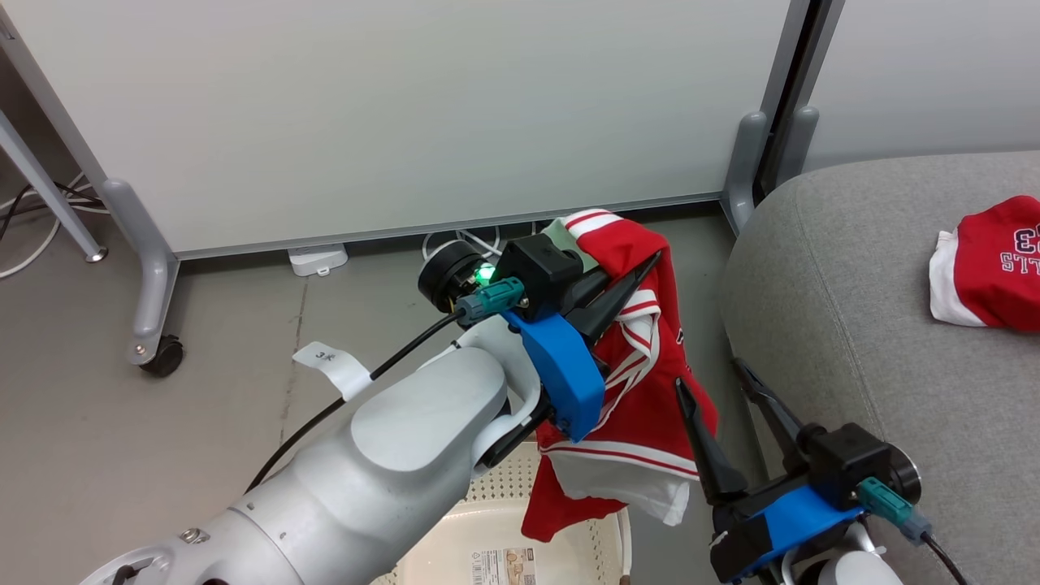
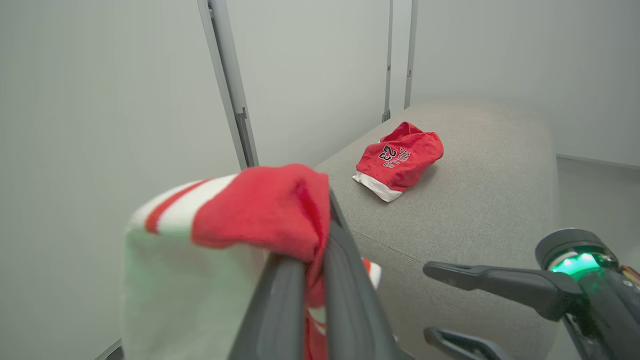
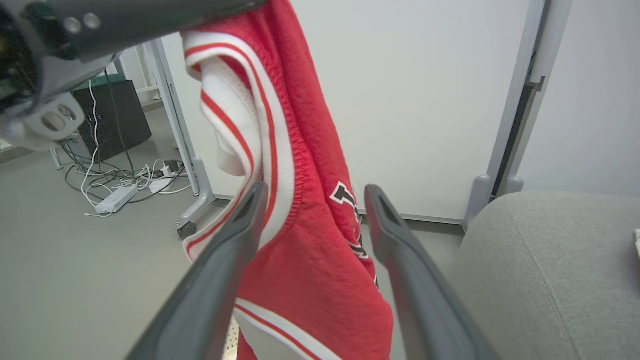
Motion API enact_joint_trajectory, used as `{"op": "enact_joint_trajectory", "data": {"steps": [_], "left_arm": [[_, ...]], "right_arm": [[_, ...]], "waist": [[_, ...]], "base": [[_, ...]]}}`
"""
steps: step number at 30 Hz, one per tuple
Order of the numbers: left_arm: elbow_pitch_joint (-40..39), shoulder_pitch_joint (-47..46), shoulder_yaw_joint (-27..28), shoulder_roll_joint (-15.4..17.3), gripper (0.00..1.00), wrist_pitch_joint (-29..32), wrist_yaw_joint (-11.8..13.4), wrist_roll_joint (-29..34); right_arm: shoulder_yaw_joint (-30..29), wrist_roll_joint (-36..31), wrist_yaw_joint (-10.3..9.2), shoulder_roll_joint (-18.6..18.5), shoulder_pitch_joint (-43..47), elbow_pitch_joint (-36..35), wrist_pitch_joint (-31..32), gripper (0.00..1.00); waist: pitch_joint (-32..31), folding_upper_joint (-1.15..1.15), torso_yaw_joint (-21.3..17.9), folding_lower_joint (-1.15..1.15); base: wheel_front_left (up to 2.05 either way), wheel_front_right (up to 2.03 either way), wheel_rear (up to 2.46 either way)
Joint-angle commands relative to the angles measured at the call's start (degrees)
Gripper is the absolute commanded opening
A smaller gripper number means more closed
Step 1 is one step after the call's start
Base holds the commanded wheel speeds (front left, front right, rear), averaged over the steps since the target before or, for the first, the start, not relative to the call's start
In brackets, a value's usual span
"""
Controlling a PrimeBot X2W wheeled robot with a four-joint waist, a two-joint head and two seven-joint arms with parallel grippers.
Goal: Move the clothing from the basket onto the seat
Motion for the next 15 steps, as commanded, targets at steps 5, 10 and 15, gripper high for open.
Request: {"op": "enact_joint_trajectory", "data": {"steps": [5,10,15], "left_arm": [[-0.2,-0.8,-0.3,-0.1,0.00,-0.3,-0.1,-0.4],[-0.5,-0.9,-0.6,-0.3,0.00,-0.3,-0.1,-0.6],[-0.7,-1.0,-1.1,-0.6,0.00,-0.3,-0.1,-0.8]], "right_arm": [[1.4,-0.3,0.03,0.0,-2.0,1.8,0.9,1.00],[2.3,-0.9,0.03,0.0,-5.1,5.4,2.2,1.00],[3.2,-2.0,0.03,0.0,-9.7,11.3,4.1,1.00]], "waist": [[0.0,0.00,0.1,0.00],[-0.1,0.00,0.3,0.00],[-0.2,0.00,0.8,0.00]], "base": [[0.00,0.00,0.00],[0.00,0.00,0.00],[0.00,0.00,0.00]]}}
